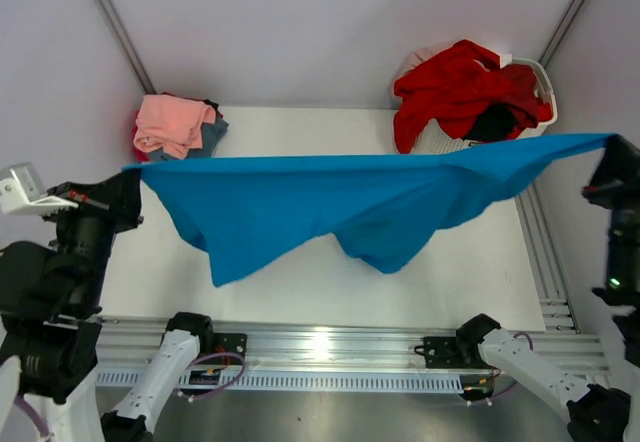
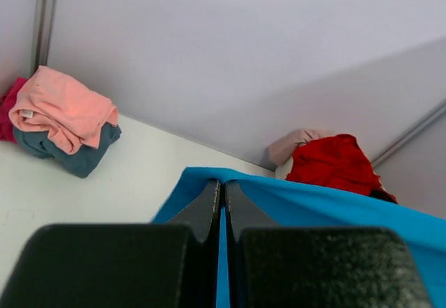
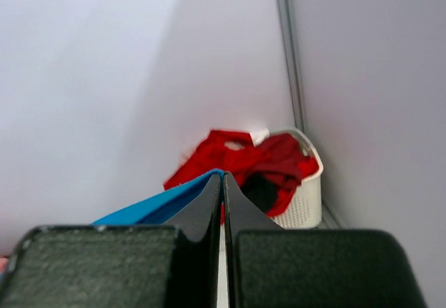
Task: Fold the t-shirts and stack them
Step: Flatten out the tshirt
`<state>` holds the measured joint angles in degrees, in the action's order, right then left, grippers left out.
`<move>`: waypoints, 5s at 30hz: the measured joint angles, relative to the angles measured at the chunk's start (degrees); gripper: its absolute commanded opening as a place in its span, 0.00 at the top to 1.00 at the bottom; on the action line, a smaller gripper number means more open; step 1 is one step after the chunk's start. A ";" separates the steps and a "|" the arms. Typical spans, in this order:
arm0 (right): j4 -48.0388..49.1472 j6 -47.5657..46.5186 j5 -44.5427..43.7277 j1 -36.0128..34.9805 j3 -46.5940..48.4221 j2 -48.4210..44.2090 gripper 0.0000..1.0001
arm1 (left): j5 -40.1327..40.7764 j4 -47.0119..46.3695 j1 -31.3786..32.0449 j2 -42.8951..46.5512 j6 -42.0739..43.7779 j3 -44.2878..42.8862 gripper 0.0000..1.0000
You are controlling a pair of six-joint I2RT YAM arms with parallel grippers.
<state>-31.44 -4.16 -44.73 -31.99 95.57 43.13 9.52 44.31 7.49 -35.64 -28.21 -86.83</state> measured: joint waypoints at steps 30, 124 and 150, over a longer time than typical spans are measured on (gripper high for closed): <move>13.29 -2.03 1.22 0.92 -23.56 20.50 1.00 | -6.88 -5.97 -4.81 -20.28 -9.99 30.97 0.99; 15.76 12.74 13.70 -0.48 -23.39 41.77 1.00 | -6.62 9.09 -10.29 -83.52 -13.86 -3.65 0.99; 15.43 12.72 14.21 -1.38 -23.58 41.77 1.00 | 1.36 13.25 -10.32 -79.60 -10.23 -17.40 0.99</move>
<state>-16.01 8.56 -30.52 -33.36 71.99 84.90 10.87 57.56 -2.83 -115.24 -38.44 -104.22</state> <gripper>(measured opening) 0.006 0.005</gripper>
